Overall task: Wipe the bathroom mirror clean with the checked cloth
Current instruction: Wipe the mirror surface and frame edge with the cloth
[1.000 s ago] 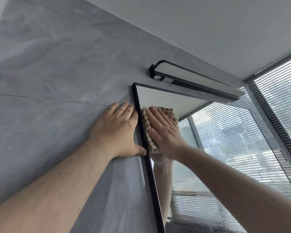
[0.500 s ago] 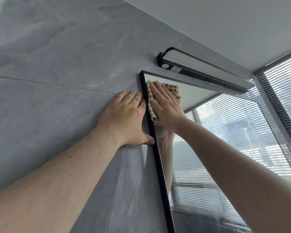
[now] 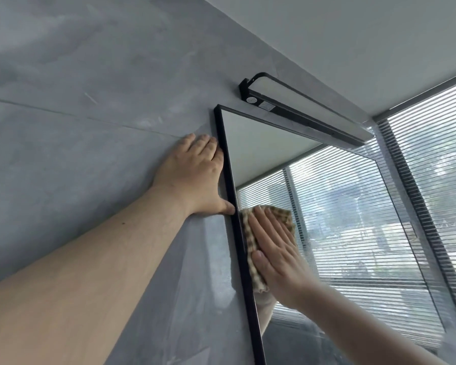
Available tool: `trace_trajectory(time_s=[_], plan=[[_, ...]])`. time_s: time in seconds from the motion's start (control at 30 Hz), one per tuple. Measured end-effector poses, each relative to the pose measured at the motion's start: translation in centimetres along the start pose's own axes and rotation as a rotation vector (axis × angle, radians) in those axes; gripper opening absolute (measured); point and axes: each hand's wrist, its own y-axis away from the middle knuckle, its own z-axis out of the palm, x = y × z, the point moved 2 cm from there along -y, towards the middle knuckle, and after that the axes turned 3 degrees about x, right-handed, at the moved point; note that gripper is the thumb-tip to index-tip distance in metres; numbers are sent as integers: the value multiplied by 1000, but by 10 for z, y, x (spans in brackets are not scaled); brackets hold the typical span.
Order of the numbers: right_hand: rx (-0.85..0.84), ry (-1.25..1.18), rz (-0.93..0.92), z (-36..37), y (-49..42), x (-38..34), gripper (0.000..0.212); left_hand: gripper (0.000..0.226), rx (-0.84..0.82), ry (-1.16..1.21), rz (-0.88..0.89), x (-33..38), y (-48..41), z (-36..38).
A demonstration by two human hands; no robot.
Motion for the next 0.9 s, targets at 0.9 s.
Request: trace_trajectory(time_s=[0.9], plan=[[71, -106, 194, 10, 14, -16, 56, 129, 37, 12, 13, 0, 3, -1]])
